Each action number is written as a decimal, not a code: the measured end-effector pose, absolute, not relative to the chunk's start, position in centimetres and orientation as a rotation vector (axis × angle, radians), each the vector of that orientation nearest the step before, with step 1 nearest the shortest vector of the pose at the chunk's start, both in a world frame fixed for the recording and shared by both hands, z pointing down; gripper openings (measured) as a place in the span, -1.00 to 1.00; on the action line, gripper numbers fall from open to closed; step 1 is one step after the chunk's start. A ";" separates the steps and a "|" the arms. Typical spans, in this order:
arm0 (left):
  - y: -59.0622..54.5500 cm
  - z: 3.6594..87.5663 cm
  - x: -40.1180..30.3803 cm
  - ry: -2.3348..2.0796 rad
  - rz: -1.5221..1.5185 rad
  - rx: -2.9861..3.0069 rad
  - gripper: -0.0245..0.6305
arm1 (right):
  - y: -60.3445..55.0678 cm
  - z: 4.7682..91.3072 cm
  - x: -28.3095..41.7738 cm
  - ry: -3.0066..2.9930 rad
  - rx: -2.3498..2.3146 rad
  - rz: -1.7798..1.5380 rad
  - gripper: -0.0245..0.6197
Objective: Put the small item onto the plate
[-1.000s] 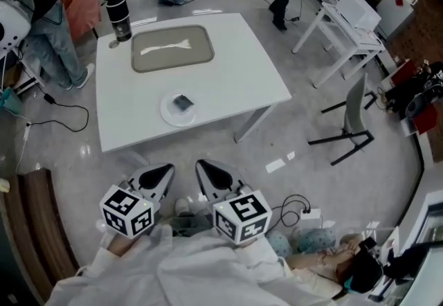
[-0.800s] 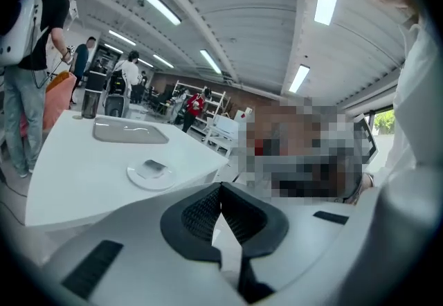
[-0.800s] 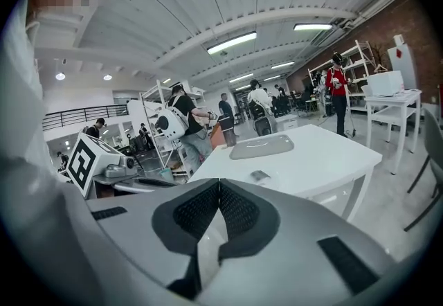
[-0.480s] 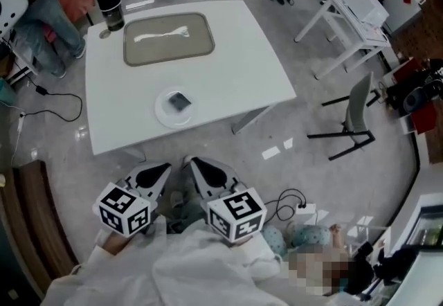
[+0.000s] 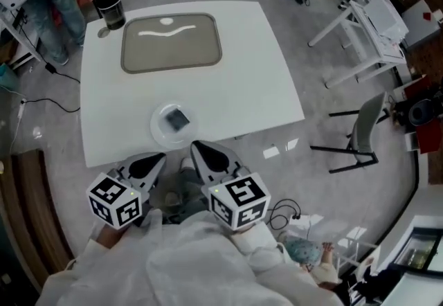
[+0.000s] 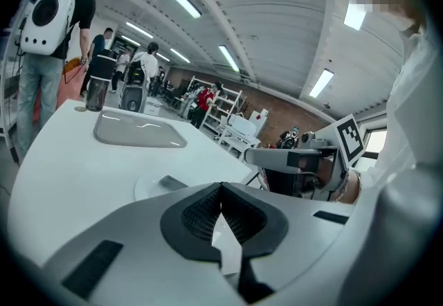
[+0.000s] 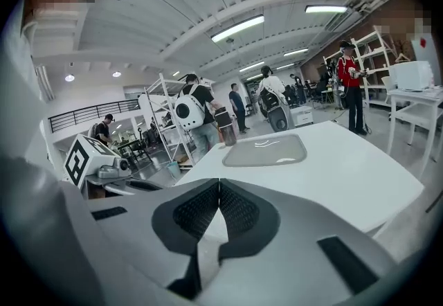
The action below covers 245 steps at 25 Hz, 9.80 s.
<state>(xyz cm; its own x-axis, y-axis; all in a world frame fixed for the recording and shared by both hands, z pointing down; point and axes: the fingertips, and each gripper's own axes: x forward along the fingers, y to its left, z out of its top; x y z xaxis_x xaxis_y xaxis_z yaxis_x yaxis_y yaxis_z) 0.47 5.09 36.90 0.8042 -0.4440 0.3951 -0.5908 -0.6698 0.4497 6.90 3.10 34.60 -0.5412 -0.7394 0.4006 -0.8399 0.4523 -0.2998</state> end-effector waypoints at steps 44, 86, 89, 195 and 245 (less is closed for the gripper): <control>-3.0 44.7 -2.8 -0.904 0.334 1.980 -0.90 | -4.7 41.6 5.9 -2.388 1.111 0.972 -0.88; -0.9 49.7 -3.4 -0.934 0.285 1.694 -0.57 | -3.9 49.9 8.7 -2.138 1.150 1.167 -0.57; -1.1 49.8 -3.5 -0.950 0.278 1.688 -0.57 | -4.2 50.2 8.7 -2.124 1.141 1.184 -0.57; -30.1 47.6 -3.9 -1.072 0.325 1.970 -0.75 | -32.3 48.3 8.7 -2.170 1.291 1.084 -0.70; -31.2 46.6 -7.0 -1.164 0.628 2.045 -0.72 | -33.0 46.0 9.5 -2.189 1.300 1.018 -0.66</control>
